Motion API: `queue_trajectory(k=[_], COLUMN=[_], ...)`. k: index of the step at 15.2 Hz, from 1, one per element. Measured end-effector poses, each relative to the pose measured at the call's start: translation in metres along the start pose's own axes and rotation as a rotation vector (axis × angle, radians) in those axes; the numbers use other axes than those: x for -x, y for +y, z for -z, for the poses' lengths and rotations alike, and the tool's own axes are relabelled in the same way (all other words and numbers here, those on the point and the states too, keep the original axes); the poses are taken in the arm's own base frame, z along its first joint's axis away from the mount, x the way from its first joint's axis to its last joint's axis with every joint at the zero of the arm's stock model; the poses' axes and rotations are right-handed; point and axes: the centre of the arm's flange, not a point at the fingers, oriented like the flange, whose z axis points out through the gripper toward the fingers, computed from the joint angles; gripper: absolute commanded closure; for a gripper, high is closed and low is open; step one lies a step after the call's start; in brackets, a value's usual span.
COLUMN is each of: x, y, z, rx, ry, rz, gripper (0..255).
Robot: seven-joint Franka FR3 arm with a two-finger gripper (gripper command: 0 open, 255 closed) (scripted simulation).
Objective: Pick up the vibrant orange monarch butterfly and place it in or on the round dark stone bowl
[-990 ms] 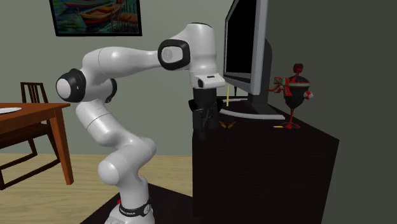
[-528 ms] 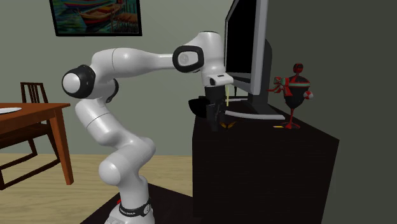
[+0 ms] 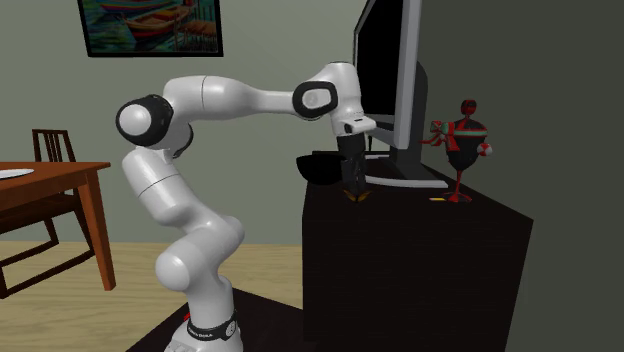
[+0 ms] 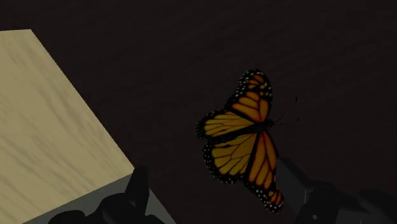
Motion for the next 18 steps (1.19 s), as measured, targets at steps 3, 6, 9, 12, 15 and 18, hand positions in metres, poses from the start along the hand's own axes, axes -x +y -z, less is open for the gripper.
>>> queue_trajectory(k=[3, 6, 9, 12, 15, 18], x=[0.002, 0.003, 0.003, 0.003, 0.003, 0.003], y=[-0.024, -0.027, -0.027, -0.026, -0.026, -0.026], z=[-0.007, -0.022, -0.036, -0.04, -0.041, -0.04], rx=[0.0, 0.0, 0.0, 0.0, 0.0, 0.0], ry=[0.012, 0.013, 0.014, 0.014, 0.014, 0.015], rz=[0.002, 0.002, 0.002, 0.002, 0.002, 0.002], gripper=[0, 0, 0, 0, 0, 255])
